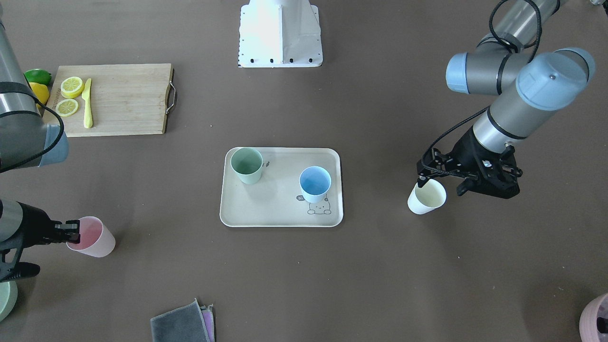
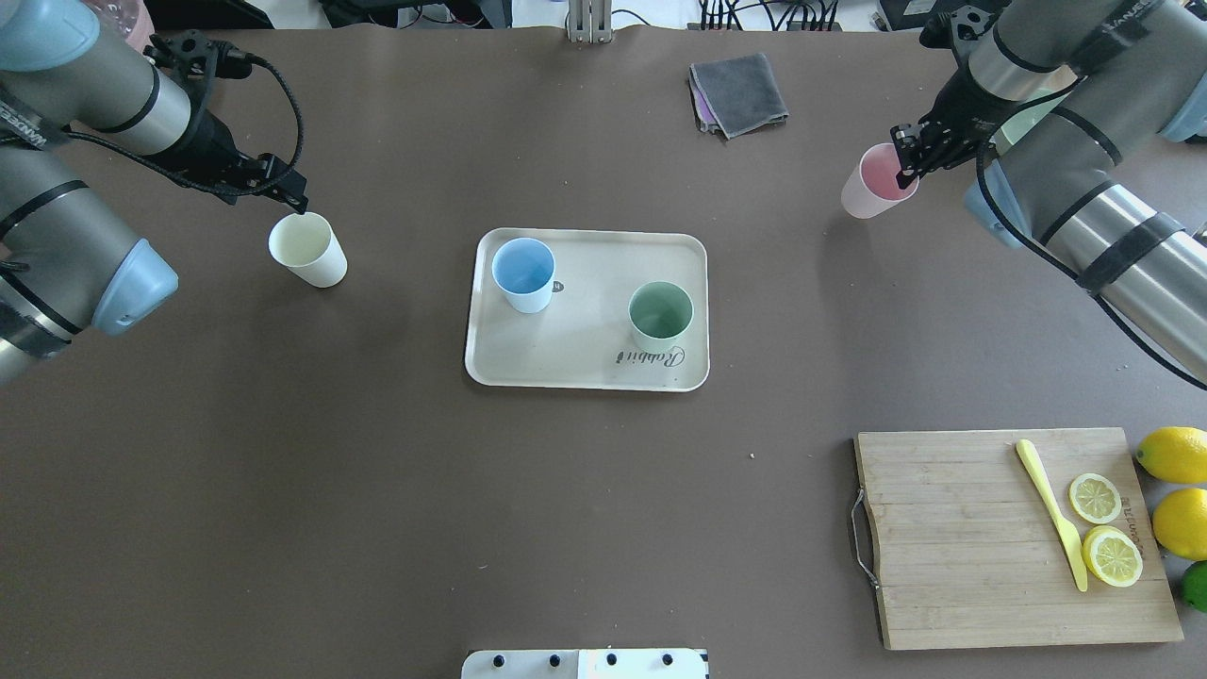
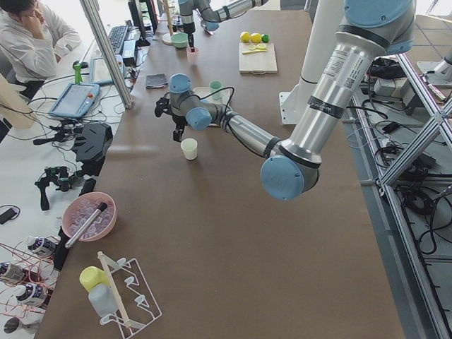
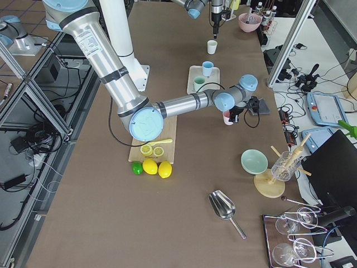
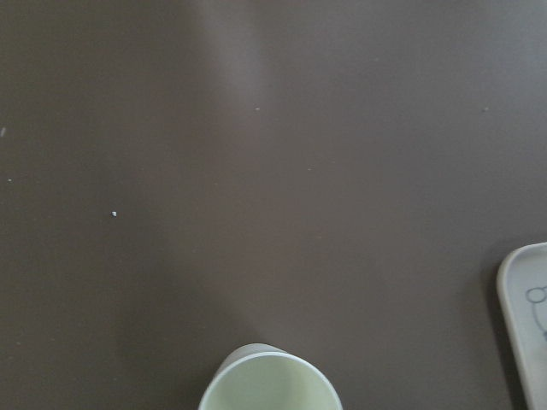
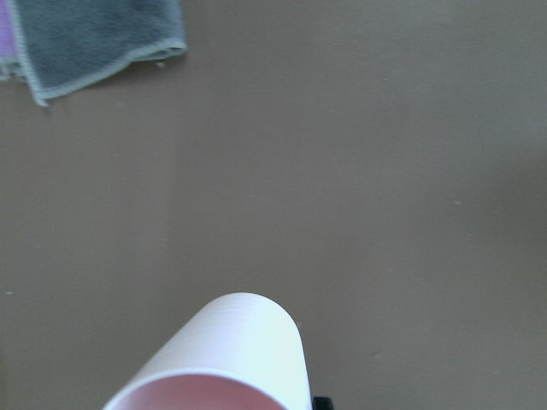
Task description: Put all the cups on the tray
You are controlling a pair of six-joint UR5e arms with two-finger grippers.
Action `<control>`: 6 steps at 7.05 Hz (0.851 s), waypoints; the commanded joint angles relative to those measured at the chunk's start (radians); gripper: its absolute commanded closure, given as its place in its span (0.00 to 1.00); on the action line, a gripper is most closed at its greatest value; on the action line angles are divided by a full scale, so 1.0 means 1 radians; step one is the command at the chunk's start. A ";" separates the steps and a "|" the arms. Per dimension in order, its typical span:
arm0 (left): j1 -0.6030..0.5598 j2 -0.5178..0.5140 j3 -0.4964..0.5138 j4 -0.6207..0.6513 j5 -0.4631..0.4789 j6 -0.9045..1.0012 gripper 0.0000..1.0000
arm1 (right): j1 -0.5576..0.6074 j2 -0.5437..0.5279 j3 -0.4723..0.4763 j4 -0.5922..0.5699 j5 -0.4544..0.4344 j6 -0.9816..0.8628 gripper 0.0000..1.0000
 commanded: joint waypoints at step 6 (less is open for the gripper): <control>0.059 0.008 0.027 -0.021 0.029 -0.002 1.00 | -0.209 0.111 0.096 0.012 -0.079 0.252 1.00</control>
